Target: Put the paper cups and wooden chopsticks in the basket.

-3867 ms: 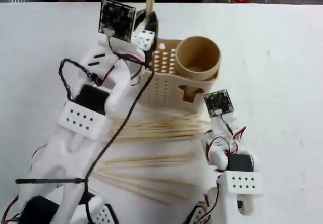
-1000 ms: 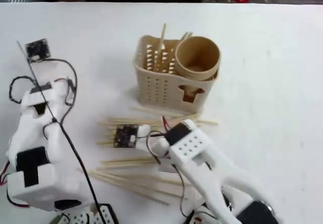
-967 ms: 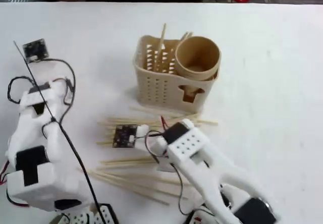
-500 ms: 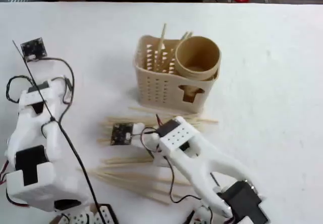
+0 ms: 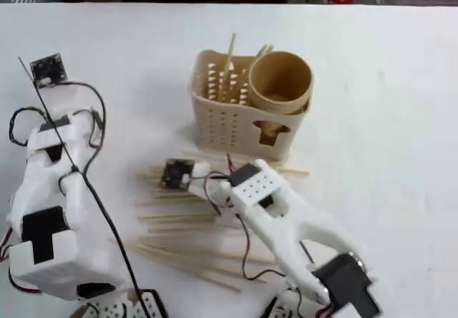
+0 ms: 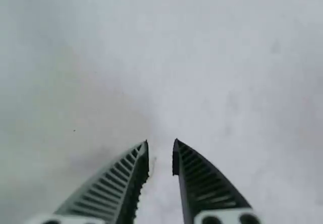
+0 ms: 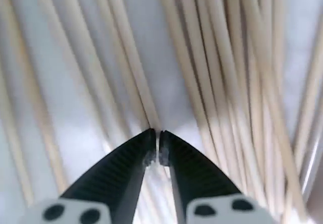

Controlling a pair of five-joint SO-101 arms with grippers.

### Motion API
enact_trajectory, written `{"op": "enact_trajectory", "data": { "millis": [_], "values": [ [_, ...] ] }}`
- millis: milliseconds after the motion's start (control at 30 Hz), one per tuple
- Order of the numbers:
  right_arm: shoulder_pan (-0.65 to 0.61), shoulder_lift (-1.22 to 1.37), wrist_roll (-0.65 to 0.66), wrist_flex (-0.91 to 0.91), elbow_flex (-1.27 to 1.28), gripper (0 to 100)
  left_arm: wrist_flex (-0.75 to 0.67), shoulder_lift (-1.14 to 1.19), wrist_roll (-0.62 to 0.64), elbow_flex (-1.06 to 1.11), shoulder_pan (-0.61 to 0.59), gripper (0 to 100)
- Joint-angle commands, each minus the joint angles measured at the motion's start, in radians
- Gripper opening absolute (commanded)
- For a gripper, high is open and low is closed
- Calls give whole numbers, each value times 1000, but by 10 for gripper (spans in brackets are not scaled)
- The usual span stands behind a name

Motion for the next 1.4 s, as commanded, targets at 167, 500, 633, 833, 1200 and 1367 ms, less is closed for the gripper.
{"op": "enact_trajectory", "data": {
  "millis": [167,500,633,833,1200,1367],
  "values": [
    [58,-357,-28,119,37,16,-11,-7,11,-52,-4,100],
    [-45,-518,-28,114,152,131,-11,-8,9,-44,5,99],
    [-97,-360,-28,41,158,183,-2,-8,8,-43,5,99],
    [-97,-87,-26,-108,149,180,18,-8,6,-44,7,98],
    [7,-53,-28,-91,87,16,18,-8,6,-49,7,99],
    [44,-70,-34,-84,71,16,18,-8,6,-51,8,100]
  ]
}}
